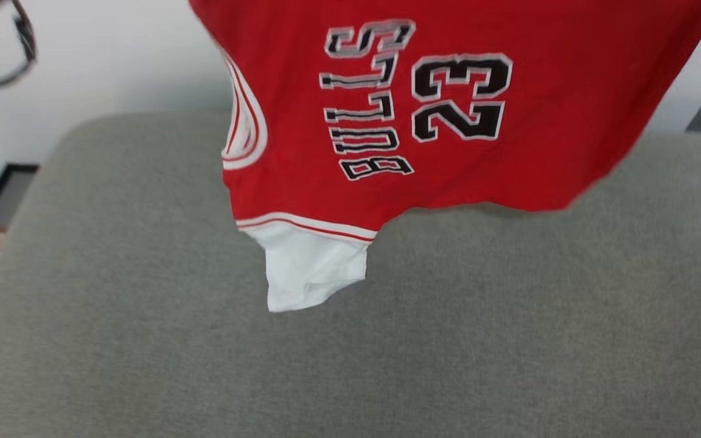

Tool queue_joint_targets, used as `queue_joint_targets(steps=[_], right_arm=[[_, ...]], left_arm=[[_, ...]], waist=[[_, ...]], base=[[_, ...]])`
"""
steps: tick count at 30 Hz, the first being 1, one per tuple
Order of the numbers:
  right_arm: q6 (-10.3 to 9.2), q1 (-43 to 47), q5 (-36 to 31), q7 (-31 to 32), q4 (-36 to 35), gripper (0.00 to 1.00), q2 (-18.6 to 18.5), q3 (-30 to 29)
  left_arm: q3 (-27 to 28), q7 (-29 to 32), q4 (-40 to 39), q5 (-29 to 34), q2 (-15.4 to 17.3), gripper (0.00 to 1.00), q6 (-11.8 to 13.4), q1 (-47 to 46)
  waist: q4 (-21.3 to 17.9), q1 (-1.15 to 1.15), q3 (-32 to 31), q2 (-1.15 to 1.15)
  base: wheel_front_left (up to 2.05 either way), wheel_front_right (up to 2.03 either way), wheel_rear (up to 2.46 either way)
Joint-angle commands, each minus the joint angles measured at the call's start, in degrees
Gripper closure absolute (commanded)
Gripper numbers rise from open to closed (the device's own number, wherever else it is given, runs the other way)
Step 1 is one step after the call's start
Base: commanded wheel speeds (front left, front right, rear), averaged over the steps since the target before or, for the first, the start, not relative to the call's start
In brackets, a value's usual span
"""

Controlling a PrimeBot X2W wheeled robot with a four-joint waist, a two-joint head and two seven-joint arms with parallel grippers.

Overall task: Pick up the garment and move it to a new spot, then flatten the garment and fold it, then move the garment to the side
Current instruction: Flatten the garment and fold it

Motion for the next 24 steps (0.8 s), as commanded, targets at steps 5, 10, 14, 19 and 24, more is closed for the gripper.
queue_joint_targets(steps=[5,10,14,19,24], right_arm=[[-0.06,-4.1,-7.3,-9.0,5.7,1.0,6.2,-1.3],[-0.06,-10.4,-17.8,-27.8,15.9,1.0,13.9,-2.9],[-0.06,-16.5,-24.7,-39.7,22.1,1.0,16.5,-4.3],[-0.06,-21.3,-29.9,-45.0,24.8,1.0,16.1,-5.4],[-0.06,-20.5,-32.5,-45.8,25.8,1.0,15.2,-7.3]], left_arm=[[0.3,-6.6,5.4,3.5,-2.2,1.0,1.0,-3.7],[1.9,-17.9,12.5,7.2,-6.8,1.0,3.3,-10.3],[2.9,-24.2,15.9,9.4,-10.0,1.0,3.5,-18.5],[4.2,-31.0,17.2,11.0,-12.1,1.0,2.8,-24.8],[5.8,-33.9,16.8,11.8,-12.3,1.0,1.7,-24.2]], waist=[[-4.0,0.0,13.6,0.0],[-6.6,0.0,18.5,0.0],[-6.5,0.0,24.4,0.0],[-5.1,0.0,30.7,0.0],[-3.6,0.0,37.6,0.0]], base=[[0.0,0.0,0.0],[0.0,0.0,0.0],[0.0,0.0,0.0],[0.0,0.0,0.0],[0.0,0.0,0.0]])
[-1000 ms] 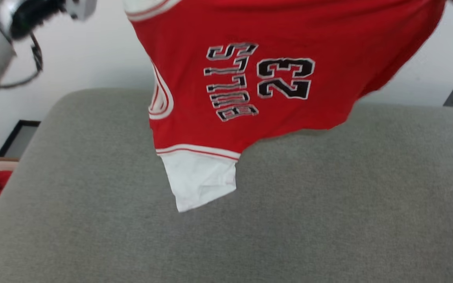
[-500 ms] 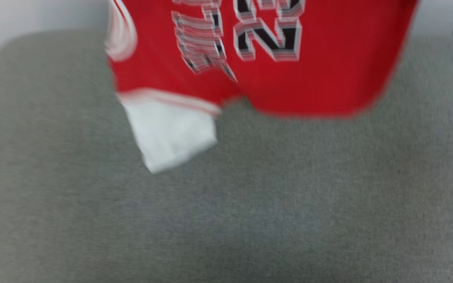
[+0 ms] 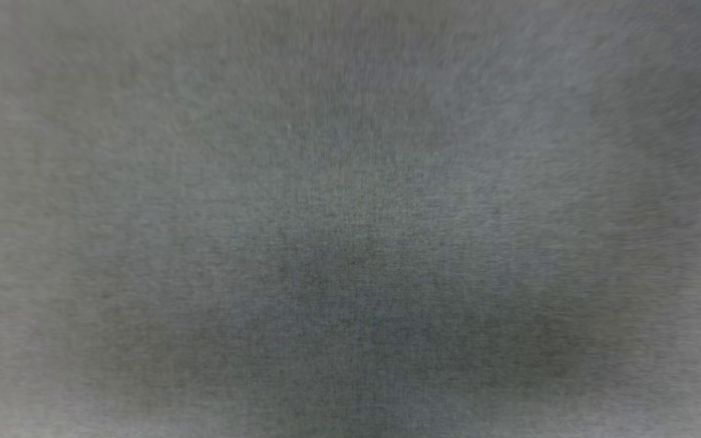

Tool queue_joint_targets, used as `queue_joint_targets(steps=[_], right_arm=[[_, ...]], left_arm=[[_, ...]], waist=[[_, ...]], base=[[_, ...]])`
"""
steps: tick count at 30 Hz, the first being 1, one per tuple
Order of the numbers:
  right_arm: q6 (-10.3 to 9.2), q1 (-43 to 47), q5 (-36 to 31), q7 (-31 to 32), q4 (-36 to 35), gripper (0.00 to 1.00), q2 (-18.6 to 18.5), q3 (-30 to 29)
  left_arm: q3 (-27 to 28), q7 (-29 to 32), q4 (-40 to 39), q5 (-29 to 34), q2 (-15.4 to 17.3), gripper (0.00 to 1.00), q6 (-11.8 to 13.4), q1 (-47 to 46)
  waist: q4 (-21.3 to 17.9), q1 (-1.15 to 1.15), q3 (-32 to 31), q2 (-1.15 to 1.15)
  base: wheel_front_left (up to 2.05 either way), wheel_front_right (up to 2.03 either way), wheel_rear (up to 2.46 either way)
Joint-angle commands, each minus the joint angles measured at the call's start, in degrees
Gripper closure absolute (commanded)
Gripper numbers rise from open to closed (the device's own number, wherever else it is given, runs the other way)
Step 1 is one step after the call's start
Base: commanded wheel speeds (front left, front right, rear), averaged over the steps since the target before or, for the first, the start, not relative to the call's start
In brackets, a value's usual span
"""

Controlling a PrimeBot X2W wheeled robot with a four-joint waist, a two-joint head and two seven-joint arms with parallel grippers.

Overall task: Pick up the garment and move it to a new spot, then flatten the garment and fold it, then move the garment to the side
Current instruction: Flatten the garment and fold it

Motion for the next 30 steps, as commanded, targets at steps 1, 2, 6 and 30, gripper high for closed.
queue_joint_targets(steps=[1,2,6,30], right_arm=[[-0.06,1.5,0.4,-0.2,-0.5,1.0,-0.1,-0.7],[-0.06,2.3,-0.1,-0.2,-1.1,1.0,-0.2,-1.0],[-0.06,6.6,-0.7,-0.3,-2.3,1.0,0.1,-0.6],[-0.06,39.3,22.5,3.0,-19.4,1.0,-17.3,17.8]], left_arm=[[0.4,-0.2,0.2,-0.4,-0.3,1.0,-0.4,2.6],[1.2,-0.2,-0.3,-0.2,0.0,1.0,-0.4,3.5],[4.6,-0.3,-2.5,0.6,0.4,1.0,-0.5,10.8],[-12.8,21.5,-31.2,-14.3,18.3,1.0,-1.7,47.7]], waist=[[1.2,0.0,9.3,0.0],[1.4,0.0,10.0,0.0],[2.3,0.0,10.2,0.0],[7.4,0.0,-16.3,0.0]], base=[[0.0,0.0,0.0],[0.0,0.0,0.0],[0.0,0.0,0.0],[0.0,0.0,0.0]])
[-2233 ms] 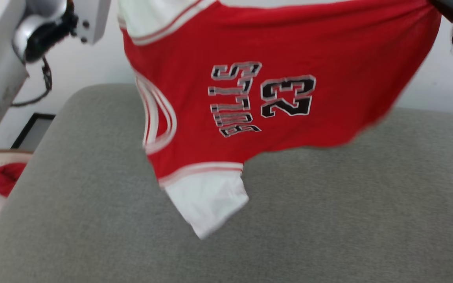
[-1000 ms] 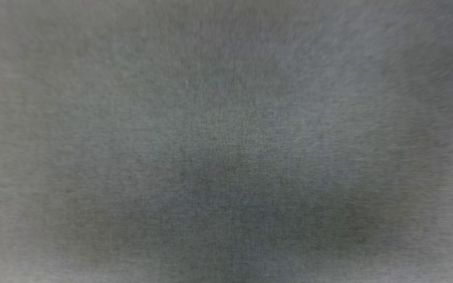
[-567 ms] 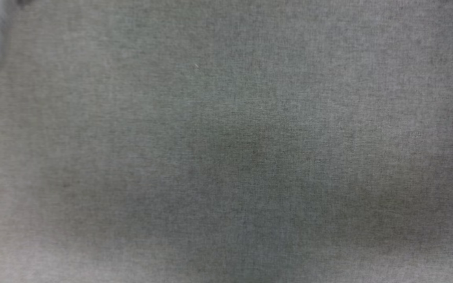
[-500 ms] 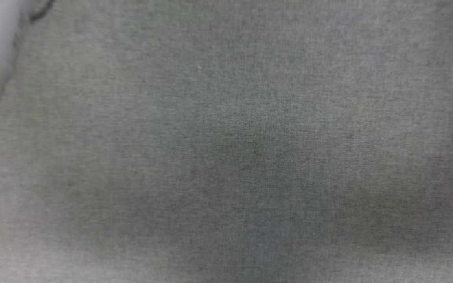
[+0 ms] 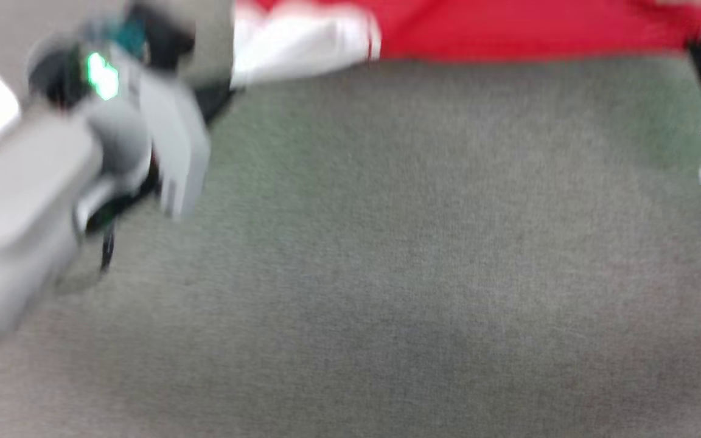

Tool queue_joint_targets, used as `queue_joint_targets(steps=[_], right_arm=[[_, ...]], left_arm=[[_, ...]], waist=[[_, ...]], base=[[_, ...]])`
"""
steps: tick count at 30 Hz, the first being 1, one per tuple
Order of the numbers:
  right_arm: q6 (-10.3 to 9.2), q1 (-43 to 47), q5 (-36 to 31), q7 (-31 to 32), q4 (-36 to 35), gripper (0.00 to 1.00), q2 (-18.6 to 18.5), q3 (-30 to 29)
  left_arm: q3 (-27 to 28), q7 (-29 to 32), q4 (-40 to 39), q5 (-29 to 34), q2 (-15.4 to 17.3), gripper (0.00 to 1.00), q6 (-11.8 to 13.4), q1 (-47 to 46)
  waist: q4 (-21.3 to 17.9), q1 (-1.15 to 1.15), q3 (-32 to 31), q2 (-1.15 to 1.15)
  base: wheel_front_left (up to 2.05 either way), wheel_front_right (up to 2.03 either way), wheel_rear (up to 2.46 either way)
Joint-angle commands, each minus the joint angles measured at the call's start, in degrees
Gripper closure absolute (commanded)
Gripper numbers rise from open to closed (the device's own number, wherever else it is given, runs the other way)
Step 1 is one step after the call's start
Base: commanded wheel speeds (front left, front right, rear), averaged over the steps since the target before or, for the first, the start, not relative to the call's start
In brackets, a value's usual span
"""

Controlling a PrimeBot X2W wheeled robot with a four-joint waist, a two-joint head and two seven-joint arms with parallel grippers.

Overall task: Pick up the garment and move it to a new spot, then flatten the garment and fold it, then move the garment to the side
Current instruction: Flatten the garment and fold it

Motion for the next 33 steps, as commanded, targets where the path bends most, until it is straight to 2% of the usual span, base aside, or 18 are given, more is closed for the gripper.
queue_joint_targets(steps=[1,5,11,14,19,25,28,33], right_arm=[[-0.06,2.3,0.8,-0.1,-1.2,1.0,-1.3,0.6],[-0.06,10.9,4.4,0.8,-6.3,1.0,-4.5,2.9],[-0.06,24.3,7.1,0.5,-11.7,1.0,-9.4,3.9],[-0.07,30.8,7.9,0.0,-13.1,1.0,-11.2,2.5],[-0.07,41.2,9.4,-0.5,-16.0,1.0,-12.0,0.2],[-0.06,50.9,9.4,0.8,-19.8,1.0,-11.8,-2.5],[-0.06,55.1,9.1,1.7,-21.4,1.0,-11.5,-3.9],[-0.06,60.2,7.6,2.5,-24.4,1.0,-10.5,-7.0]], left_arm=[[-0.2,0.8,-2.2,-1.1,1.7,1.0,0.7,3.1],[-1.0,3.6,-11.8,-3.7,6.8,1.0,4.3,13.2],[-1.5,3.4,-27.2,-6.9,13.7,1.0,12.2,28.3],[-1.6,2.2,-32.2,-8.2,15.9,1.0,16.3,35.2],[-1.7,-0.4,-37.2,-10.3,17.4,1.0,22.0,44.7],[-1.7,-2.8,-40.8,-14.1,18.2,1.0,27.6,53.8],[-1.7,-4.2,-42.9,-16.0,18.6,1.0,29.7,57.0],[-1.2,-5.7,-45.0,-15.0,20.0,1.0,31.9,57.8]], waist=[[1.9,0.0,-7.8,0.0],[2.2,0.0,-11.7,0.0],[2.4,0.0,-15.5,0.0],[2.4,0.0,-16.6,0.0],[2.3,0.0,-17.5,0.0],[1.5,0.0,-17.6,0.0],[1.1,0.0,-17.3,0.0],[0.5,0.0,-16.6,0.0]], base=[[0.0,0.0,0.0],[0.0,0.0,0.0],[0.0,0.0,0.0],[0.0,0.0,0.0],[0.0,0.0,0.0],[0.0,0.0,0.0],[0.0,0.0,0.0],[0.0,0.0,0.0]])
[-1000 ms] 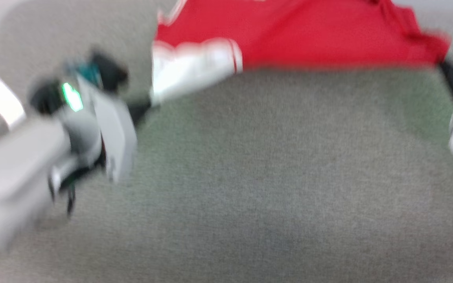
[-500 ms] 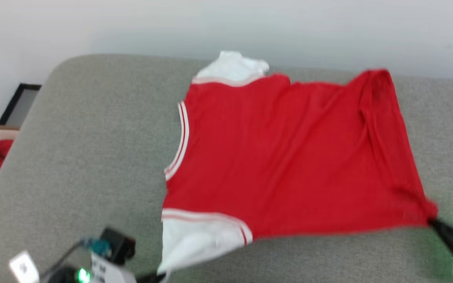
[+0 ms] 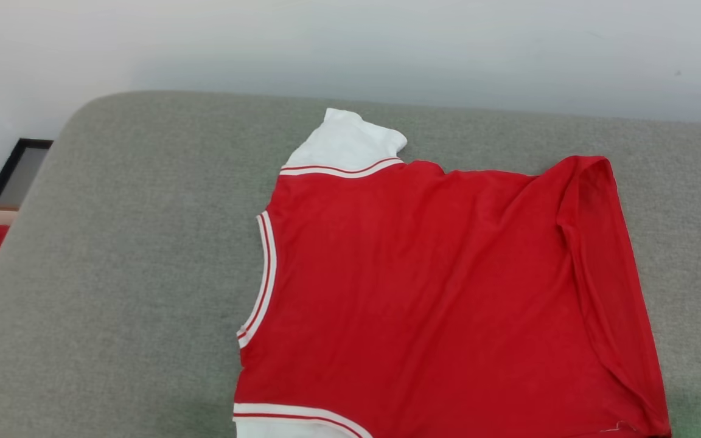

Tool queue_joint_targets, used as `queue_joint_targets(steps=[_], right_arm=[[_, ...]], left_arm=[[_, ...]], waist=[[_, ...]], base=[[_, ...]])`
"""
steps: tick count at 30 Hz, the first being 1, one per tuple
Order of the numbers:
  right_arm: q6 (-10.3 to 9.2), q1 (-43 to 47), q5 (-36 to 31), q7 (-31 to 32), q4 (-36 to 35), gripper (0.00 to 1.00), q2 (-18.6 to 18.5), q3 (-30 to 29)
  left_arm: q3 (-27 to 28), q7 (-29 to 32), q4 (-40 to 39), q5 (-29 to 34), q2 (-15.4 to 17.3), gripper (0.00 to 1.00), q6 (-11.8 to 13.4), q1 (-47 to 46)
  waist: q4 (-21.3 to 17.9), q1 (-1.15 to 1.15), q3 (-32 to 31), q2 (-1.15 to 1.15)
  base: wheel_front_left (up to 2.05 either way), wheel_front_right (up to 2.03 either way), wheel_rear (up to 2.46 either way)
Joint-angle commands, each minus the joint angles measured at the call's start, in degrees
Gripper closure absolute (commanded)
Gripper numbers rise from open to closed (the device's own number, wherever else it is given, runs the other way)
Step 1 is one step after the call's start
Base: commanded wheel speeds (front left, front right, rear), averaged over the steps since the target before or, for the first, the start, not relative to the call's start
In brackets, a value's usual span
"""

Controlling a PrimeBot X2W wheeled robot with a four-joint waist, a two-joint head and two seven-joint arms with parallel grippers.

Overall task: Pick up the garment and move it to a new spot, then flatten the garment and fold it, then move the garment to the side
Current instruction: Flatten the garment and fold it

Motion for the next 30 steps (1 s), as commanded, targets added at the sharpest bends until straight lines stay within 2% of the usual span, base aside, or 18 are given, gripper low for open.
queue_joint_targets(steps=[1,8,11,15,16,17,18,20,21,23,24,30], right_arm=[[-0.06,1.8,-0.5,0.8,-0.8,1.0,0.8,-0.7],[-0.06,2.7,-2.4,3.0,-6.3,1.0,1.1,-4.9],[-0.06,1.6,-2.7,4.6,-9.3,1.0,1.6,-8.0],[-0.06,-1.3,-3.8,8.1,-12.5,1.0,2.5,-12.1],[-0.06,-3.2,-4.6,10.5,-13.5,1.0,3.4,-13.7],[-0.06,-4.4,-5.0,11.5,-13.8,1.0,3.9,-14.6],[-0.06,-4.4,-5.0,11.5,-13.8,1.0,3.9,-14.6],[-0.06,-7.0,-6.3,13.9,-13.8,1.0,4.9,-15.8],[-0.06,-9.5,-8.0,16.3,-13.4,1.0,6.1,-16.4],[-0.06,-12.1,-8.9,18.6,-12.7,1.0,7.4,-16.5],[-0.06,-12.1,-8.9,18.6,-12.7,1.0,7.4,-16.5],[-0.06,-18.4,-10.6,23.3,-7.3,1.0,10.7,-15.4]], left_arm=[[0.3,-0.1,-0.3,1.2,1.0,1.0,0.6,-0.6],[2.2,1.1,-2.2,5.4,4.1,1.0,1.3,-5.9],[3.2,3.5,-2.9,8.4,5.6,1.0,0.4,-10.2],[4.5,8.1,-1.9,12.4,6.6,1.0,-2.2,-17.1],[5.1,10.6,-0.3,14.9,6.3,1.0,-4.6,-21.0],[5.4,11.7,0.9,15.8,5.9,1.0,-5.8,-22.9],[5.4,11.7,0.9,15.8,5.9,1.0,-5.8,-22.9],[5.7,13.7,3.5,17.3,4.3,1.0,-8.9,-26.4],[5.7,15.6,7.2,18.8,2.5,1.0,-12.2,-29.8],[5.8,16.7,11.3,20.0,0.0,1.0,-15.4,-32.9],[5.8,16.7,11.3,20.0,0.0,1.0,-15.4,-32.9],[5.0,18.8,25.1,20.0,-7.4,1.0,-23.4,-38.3]], waist=[[-0.5,0.0,0.4,0.0],[-2.5,0.0,1.6,0.0],[-3.6,0.0,2.2,0.0],[-5.0,0.0,3.2,0.0],[-5.3,0.0,3.8,0.0],[-5.5,0.0,4.1,0.0],[-5.5,0.0,4.1,0.0],[-5.8,0.0,4.9,0.0],[-5.9,0.0,5.9,0.0],[-6.0,0.0,6.9,0.0],[-6.0,0.0,6.9,0.0],[-5.8,0.0,9.4,0.0]], base=[[0.0,0.0,0.0],[0.0,0.0,0.0],[0.0,0.0,0.0],[0.0,0.0,0.0],[0.0,0.0,0.0],[0.0,0.0,0.0],[0.0,0.0,0.0],[0.0,0.0,0.0],[0.0,0.0,0.0],[0.0,0.0,0.0],[0.0,0.0,0.0],[0.0,0.0,0.0]])
